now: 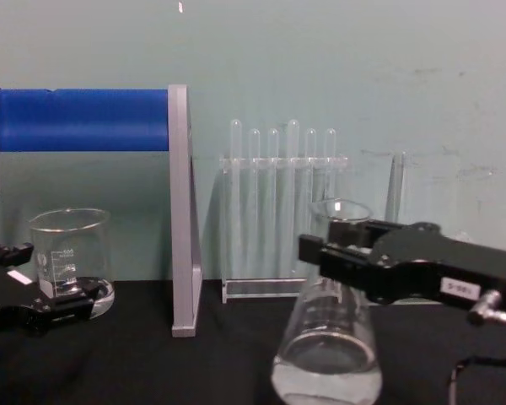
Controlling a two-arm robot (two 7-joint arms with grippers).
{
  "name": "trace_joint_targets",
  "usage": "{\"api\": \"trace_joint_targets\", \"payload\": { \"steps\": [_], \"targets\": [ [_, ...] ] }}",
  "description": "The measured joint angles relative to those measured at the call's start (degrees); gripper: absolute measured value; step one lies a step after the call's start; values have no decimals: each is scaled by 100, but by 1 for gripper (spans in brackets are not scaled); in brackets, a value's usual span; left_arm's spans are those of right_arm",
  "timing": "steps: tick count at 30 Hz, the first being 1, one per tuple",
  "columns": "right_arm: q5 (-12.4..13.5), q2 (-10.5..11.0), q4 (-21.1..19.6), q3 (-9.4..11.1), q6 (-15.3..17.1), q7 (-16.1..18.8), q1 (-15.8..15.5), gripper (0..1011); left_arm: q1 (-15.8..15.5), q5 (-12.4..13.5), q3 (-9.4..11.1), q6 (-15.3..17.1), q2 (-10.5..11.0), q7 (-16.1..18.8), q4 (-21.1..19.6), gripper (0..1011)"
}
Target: Grasp the erlenmeyer flask with one hand, shake it three times, then place it back.
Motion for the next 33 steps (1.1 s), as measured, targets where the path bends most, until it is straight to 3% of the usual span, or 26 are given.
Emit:
{"api": "trace_joint_targets", "payload": {
  "steps": [11,20,27,33],
  "targets": [
    [-42,-83,-111,-375,68,242,72,456,0,0,0,0,0,0,0,1001],
    [-25,-48,-147,-554,54,405,117,456,0,0,0,0,0,0,0,1001],
    [-1,-28,-111,-494,7,325,160,456,0,0,0,0,0,0,0,1001],
    [3,34,-19,-302,-23,143,180,457,0,0,0,0,0,0,0,1001]
  ]
}}
